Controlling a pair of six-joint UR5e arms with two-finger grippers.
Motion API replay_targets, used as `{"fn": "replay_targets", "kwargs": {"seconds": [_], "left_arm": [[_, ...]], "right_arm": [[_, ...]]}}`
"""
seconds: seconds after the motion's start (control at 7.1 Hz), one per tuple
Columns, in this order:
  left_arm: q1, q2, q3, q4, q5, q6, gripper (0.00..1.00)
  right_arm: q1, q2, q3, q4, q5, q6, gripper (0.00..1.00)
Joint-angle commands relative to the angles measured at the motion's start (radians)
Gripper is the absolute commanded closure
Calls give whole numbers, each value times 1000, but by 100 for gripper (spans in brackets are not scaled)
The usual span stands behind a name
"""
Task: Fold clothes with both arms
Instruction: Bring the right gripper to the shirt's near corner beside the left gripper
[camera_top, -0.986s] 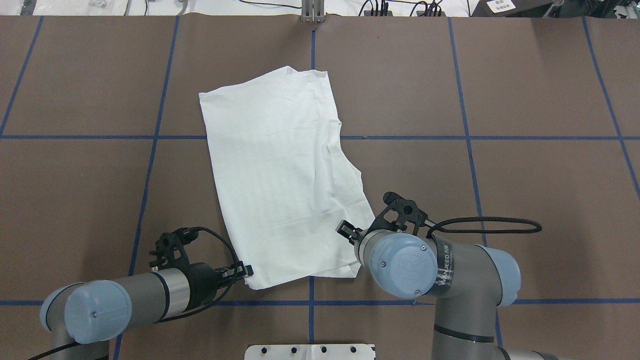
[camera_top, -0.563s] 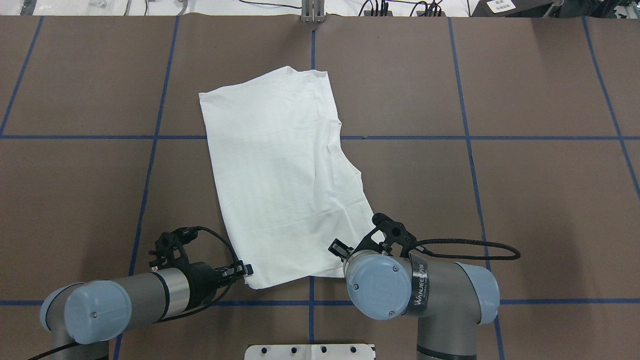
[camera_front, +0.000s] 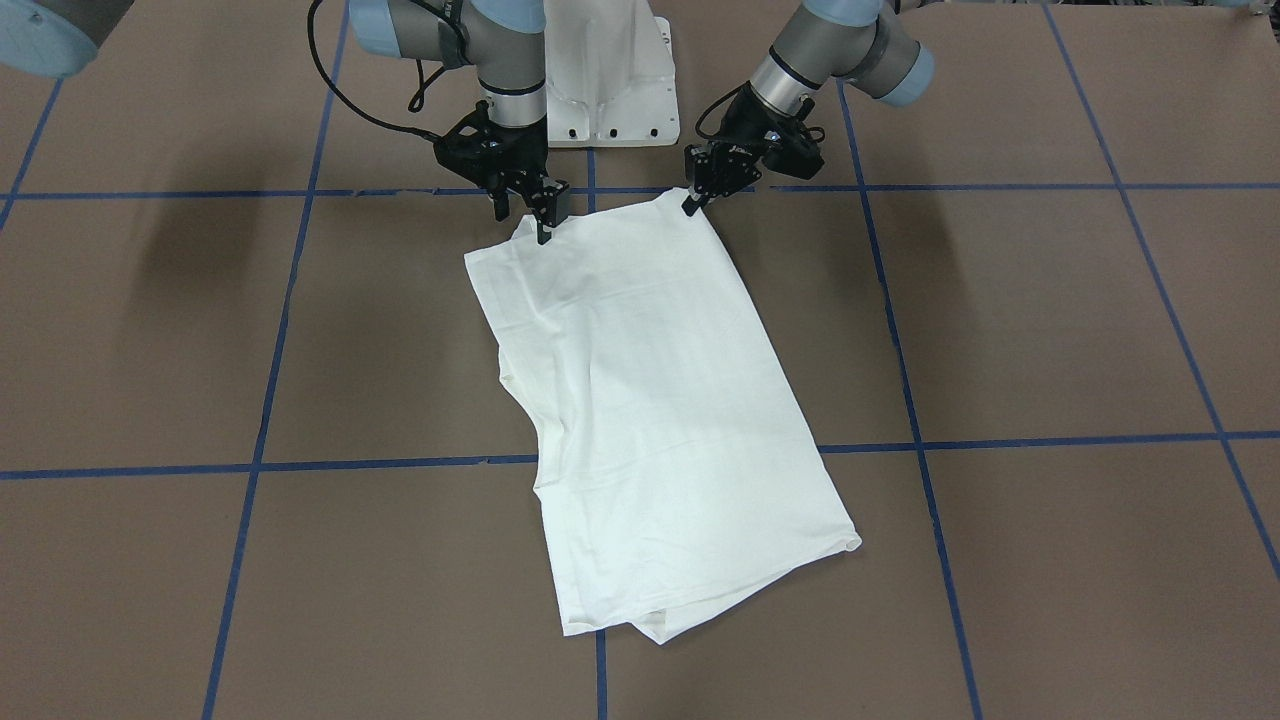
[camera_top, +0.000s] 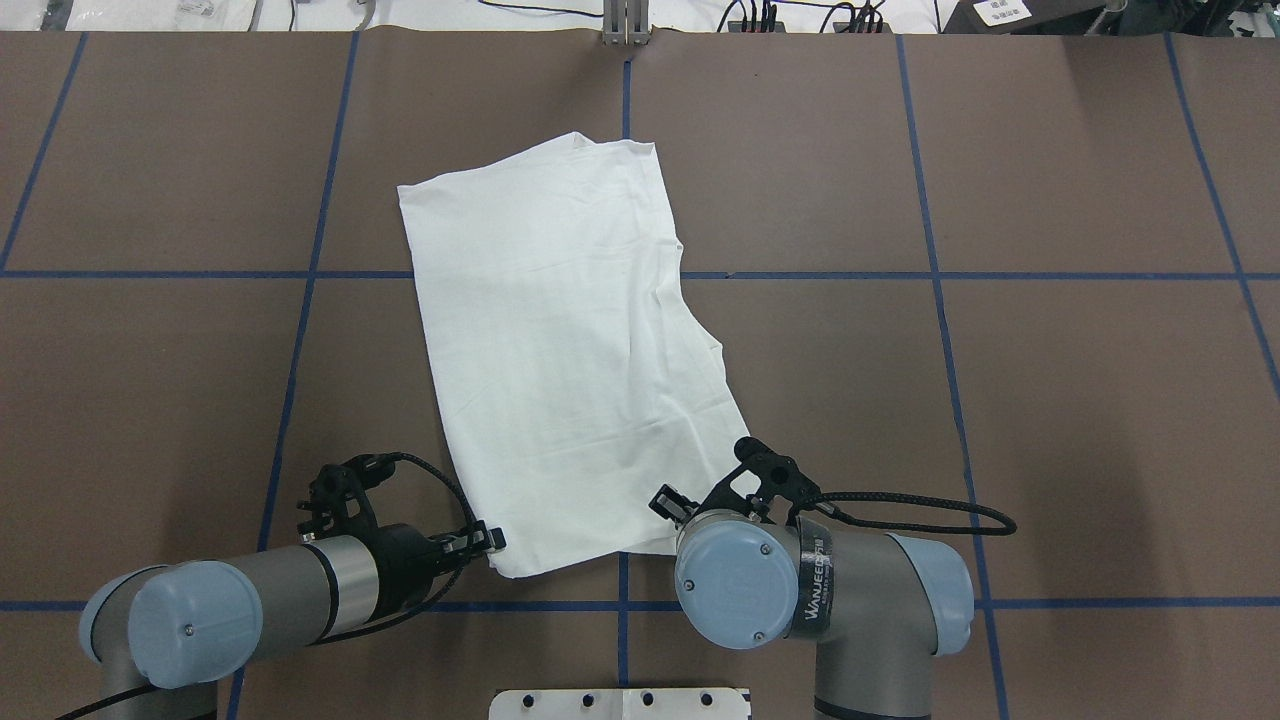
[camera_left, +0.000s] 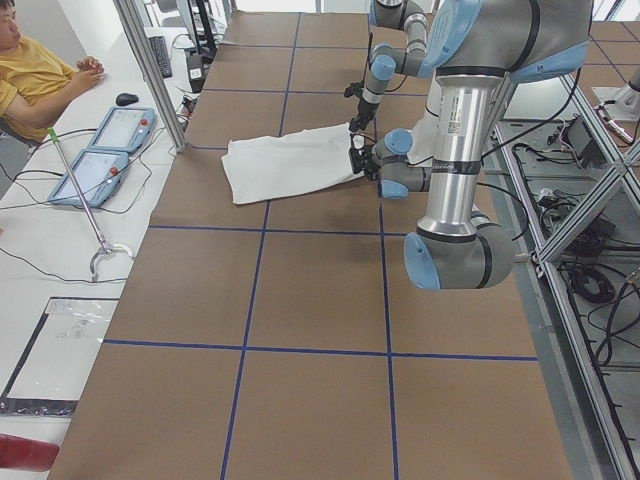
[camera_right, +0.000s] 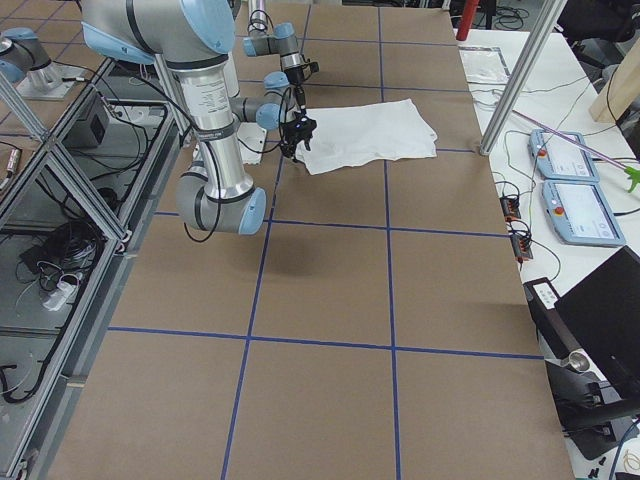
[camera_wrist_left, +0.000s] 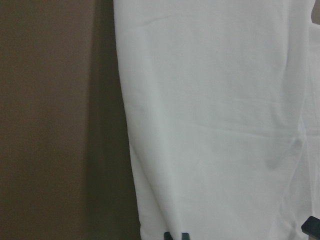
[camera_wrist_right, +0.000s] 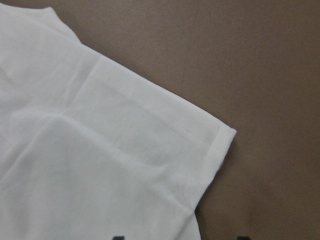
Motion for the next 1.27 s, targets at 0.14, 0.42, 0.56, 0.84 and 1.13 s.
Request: {"fn": "replay_targets", "kwargs": {"seconds": [0.14,0.42,0.56,0.84,1.13], "left_arm": [[0,3,-11,0,5,2,100],[0,4,-14,0,5,2,100],[0,6,-14,0,5,3,100],[0,6,-14,0,5,3,100],[0,3,-14,0,5,3,100]], "right_arm": [[-9,43,-53,-1,-13,13,21],[-7,40,-51,-22,-13,10,24],[-7,42,-39,-38,-13,7,34],[-7,43,-36,-39,-30,13,100],[-6,46,-38,-39,-45,15,100]]}}
